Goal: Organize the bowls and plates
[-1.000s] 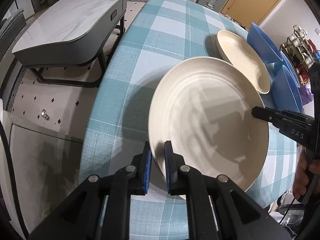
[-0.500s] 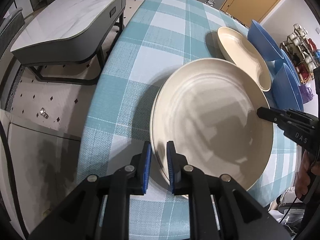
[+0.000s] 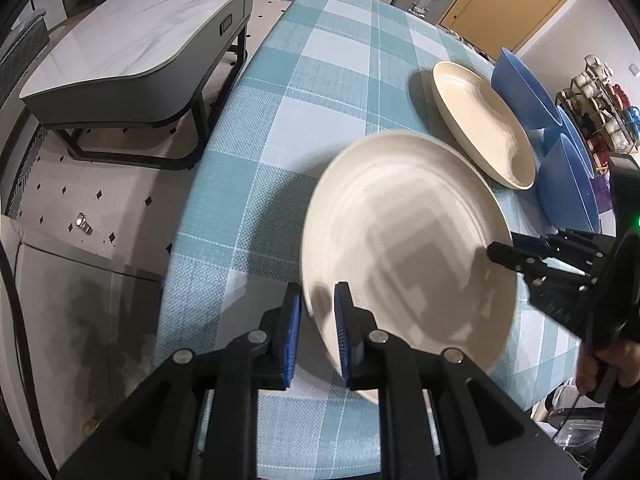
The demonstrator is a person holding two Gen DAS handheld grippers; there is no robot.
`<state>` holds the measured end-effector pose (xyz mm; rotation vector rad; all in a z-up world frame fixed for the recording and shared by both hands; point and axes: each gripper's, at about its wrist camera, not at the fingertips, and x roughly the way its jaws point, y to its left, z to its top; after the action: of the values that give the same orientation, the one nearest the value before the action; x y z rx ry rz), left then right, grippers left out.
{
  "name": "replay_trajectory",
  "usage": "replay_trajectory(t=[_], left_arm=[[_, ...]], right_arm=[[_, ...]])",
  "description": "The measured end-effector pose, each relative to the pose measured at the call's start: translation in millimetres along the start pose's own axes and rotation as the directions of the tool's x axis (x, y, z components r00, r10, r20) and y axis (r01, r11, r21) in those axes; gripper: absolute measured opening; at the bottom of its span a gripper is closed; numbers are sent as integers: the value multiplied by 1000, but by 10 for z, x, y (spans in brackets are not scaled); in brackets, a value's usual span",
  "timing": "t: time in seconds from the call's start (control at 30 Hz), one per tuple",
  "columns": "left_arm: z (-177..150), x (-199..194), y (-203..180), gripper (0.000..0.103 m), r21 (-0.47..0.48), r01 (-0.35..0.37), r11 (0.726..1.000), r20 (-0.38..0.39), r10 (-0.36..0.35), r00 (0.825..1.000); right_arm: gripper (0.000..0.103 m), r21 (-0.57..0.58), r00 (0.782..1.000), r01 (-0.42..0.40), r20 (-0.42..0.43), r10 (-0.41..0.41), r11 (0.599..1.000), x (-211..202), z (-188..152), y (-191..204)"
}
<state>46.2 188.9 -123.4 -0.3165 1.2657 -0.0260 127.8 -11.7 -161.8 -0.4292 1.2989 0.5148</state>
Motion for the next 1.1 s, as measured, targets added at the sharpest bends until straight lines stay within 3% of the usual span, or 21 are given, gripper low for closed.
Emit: replay_trajectory(t=[0.1,0.33,0.67,1.1], left_arm=[[-2,-3,10,15,-2,2,1000,-1,-2,1000],[1,-20,36,15,-12,17,1000,2,-17,1000],[-6,61,86,20,-17,19,1000,-4,-19,1000],[-9,110,47,22,6,52,999,4,-52,999]], right_arm=[[20,-47,999,50,22,-49,998,3,-9,93],[20,31,1000,-13,0,13,999,37,57,-52],[22,71,995,-53,88,47,996,-259,47,-226],[22,86,998,-42,44,38,995,-31,29,-154]])
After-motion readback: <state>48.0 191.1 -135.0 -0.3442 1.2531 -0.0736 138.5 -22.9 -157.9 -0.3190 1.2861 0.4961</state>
